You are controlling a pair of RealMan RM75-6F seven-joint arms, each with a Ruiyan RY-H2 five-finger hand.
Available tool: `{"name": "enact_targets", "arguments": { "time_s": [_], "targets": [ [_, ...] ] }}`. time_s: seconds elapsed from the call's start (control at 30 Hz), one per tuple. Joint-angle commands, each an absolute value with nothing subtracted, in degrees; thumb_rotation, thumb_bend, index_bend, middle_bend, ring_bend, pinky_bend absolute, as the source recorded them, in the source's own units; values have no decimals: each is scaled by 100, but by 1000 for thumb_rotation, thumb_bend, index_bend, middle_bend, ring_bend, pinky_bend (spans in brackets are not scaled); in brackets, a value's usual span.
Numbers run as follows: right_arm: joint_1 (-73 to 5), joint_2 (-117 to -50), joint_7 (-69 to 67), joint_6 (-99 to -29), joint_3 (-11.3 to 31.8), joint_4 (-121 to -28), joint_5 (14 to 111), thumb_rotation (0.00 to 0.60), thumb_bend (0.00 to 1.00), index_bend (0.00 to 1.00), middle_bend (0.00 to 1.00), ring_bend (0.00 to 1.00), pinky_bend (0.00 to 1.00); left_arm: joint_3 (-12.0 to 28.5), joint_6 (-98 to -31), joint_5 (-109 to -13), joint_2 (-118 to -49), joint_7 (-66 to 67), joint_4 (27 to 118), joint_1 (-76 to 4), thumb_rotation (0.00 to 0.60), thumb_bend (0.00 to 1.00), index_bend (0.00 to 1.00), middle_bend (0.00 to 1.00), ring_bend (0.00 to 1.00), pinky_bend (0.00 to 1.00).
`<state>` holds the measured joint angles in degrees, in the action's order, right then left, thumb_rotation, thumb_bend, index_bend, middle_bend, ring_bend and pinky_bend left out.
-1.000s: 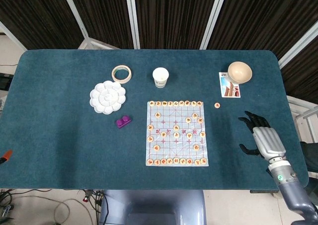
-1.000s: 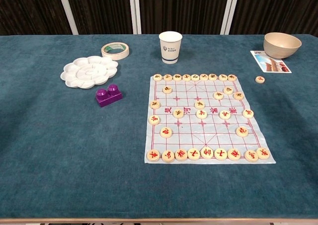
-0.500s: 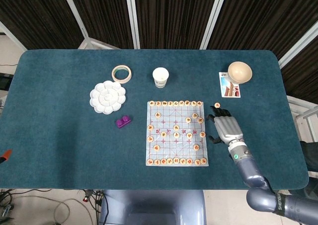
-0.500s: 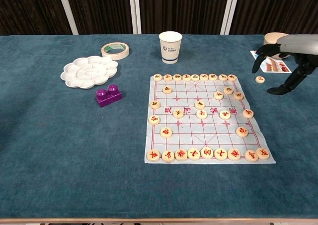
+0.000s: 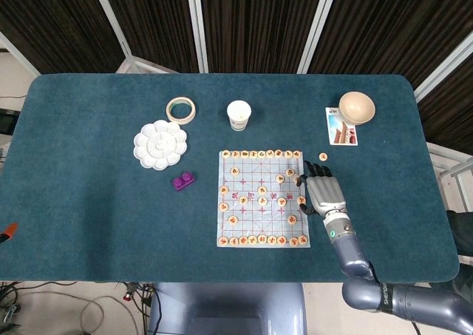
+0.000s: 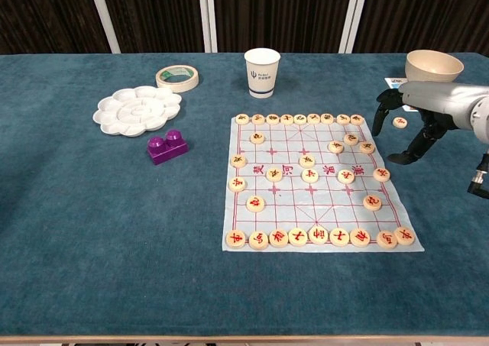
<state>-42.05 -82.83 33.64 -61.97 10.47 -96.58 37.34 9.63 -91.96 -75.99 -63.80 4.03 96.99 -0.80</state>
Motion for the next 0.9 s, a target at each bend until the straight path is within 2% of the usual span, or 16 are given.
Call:
{"name": "enact_targets", "arguments": {
  "time_s": [0.03,0.9],
  "targets": [
    [-4201,-8397,3350,-6239,993,-9488,3798,600,378,382,0,0,87,968,-9183,-7570,-6382,421,9715,-80,600,0,123,0,0,0],
    [-4213,-8873,3385,-6062,867,-8765,3793,600,378,394,0,0,87,999,-9222,-7529,-6390,463,9733,-71,600,0,123,0,0,0]
  ]
}}
